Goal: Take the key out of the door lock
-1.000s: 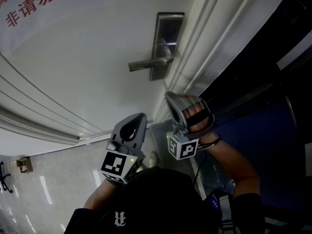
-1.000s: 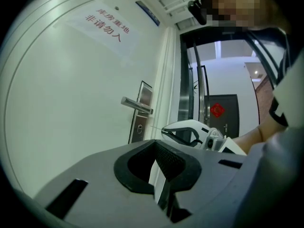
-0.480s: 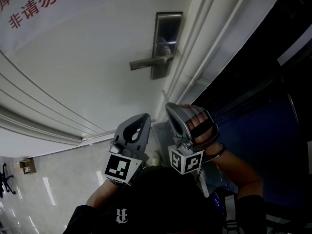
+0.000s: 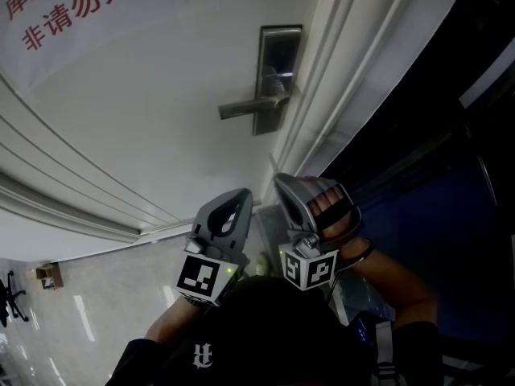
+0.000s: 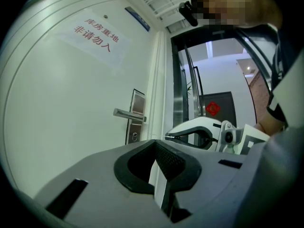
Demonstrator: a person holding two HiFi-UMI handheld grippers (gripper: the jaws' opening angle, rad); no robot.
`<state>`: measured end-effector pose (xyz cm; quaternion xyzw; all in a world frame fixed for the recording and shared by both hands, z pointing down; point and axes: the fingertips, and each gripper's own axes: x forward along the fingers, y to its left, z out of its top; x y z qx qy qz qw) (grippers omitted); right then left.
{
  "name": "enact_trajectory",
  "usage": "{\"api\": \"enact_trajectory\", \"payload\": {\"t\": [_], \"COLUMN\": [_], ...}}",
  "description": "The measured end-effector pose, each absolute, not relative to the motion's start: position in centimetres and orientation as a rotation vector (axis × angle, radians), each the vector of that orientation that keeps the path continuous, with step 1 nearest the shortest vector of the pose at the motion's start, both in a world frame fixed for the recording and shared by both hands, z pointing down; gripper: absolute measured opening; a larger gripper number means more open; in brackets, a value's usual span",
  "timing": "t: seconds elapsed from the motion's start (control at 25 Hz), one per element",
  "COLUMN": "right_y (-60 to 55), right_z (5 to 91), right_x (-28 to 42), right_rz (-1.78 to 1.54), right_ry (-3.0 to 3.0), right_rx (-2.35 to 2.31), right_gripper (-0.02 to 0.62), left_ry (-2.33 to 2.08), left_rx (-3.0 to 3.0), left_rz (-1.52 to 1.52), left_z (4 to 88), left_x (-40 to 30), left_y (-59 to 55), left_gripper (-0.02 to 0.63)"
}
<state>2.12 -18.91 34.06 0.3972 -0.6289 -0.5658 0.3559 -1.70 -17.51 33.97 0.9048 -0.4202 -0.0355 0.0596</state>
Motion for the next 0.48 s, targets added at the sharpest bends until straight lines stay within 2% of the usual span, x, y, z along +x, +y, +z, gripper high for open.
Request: {"api": "enact_trajectory", "payload": {"t": [0.48], "right_y": [-18.91], "right_z": [34.2], "right_x": [2.1], "right_rz": [-1.444], "right_ry": [-1.649], "right_rx": [1.011], "right_gripper": [0.021], "left_ry": [-1.274], "left_rx": [2.729], "left_rz": [-0.114], "left_z": [33.97], "left_x": [-1.68], "left_y": [-17.49], "left_gripper": [0.006]}}
